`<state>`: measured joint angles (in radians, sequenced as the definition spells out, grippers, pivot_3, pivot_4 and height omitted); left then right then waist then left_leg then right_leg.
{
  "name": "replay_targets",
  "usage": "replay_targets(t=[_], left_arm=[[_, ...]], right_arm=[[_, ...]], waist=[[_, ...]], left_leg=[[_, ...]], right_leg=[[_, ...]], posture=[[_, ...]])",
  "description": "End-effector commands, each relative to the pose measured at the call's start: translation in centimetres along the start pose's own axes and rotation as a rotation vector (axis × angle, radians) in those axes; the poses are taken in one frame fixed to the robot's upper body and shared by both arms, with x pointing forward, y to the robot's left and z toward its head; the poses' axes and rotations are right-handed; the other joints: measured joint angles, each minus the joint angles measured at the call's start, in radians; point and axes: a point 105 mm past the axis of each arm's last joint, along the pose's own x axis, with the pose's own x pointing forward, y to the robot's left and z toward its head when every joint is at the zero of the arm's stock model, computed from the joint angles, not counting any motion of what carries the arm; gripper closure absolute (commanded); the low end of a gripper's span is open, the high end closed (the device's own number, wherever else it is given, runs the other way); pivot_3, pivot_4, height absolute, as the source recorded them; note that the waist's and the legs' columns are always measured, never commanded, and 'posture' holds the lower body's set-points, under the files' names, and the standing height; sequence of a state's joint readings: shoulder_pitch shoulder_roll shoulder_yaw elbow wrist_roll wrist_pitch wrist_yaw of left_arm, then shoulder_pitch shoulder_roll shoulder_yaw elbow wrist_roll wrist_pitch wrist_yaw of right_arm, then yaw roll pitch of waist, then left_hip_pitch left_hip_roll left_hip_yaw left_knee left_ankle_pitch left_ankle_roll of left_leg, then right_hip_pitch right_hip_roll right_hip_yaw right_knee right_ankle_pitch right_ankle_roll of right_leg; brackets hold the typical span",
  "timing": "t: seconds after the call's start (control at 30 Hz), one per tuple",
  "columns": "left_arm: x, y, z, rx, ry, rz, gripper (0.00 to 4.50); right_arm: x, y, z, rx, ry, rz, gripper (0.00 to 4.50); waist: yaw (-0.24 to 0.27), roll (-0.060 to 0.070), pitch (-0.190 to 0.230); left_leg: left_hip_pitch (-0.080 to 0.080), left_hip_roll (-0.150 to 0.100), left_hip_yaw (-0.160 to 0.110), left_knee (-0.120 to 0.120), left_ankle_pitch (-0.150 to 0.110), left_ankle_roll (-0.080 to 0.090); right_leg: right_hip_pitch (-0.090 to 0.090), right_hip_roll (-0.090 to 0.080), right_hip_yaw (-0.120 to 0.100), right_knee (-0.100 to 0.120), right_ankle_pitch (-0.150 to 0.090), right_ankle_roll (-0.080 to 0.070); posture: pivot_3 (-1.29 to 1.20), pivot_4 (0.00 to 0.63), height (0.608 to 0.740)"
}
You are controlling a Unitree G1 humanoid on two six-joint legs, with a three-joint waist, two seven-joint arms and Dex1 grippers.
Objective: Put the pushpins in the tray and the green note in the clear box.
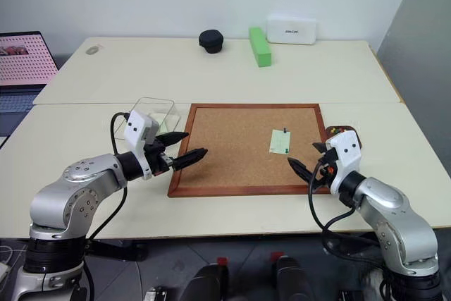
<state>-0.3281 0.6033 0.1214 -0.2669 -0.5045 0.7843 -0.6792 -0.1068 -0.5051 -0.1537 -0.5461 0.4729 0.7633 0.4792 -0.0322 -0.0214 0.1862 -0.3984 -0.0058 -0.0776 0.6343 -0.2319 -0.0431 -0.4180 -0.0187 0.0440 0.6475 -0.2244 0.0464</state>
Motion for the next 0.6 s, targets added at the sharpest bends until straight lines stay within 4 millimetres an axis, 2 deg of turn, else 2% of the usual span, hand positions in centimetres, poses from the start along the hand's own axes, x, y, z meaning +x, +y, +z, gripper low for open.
replay_targets(t=[0.03, 0.6], left_arm=[[-0.09, 0.63, 1.06, 0.028, -0.036, 0.035, 0.02], [0.33, -0.26, 1.74, 0.029, -0.059, -0.007, 0.02]], right_arm=[[-0.50, -0.54, 1.22, -0.032, -0.038, -0.024, 0.13], [-0.36, -1.32, 1.16, -0.041, -0.041, -0.053, 0.13]], waist=[[0.000, 0.000, 0.000], [0.000, 0.000, 0.000]], left_leg=[[0.000, 0.000, 0.000, 0.000, 0.000, 0.000], [0.000, 0.000, 0.000, 0.000, 0.000, 0.000]], right_leg=[[0.000, 0.000, 0.000, 0.000, 0.000, 0.000], [0.000, 0.000, 0.000, 0.000, 0.000, 0.000]], posture=[[0.00, 0.150, 0.740], [0.00, 0.150, 0.740]])
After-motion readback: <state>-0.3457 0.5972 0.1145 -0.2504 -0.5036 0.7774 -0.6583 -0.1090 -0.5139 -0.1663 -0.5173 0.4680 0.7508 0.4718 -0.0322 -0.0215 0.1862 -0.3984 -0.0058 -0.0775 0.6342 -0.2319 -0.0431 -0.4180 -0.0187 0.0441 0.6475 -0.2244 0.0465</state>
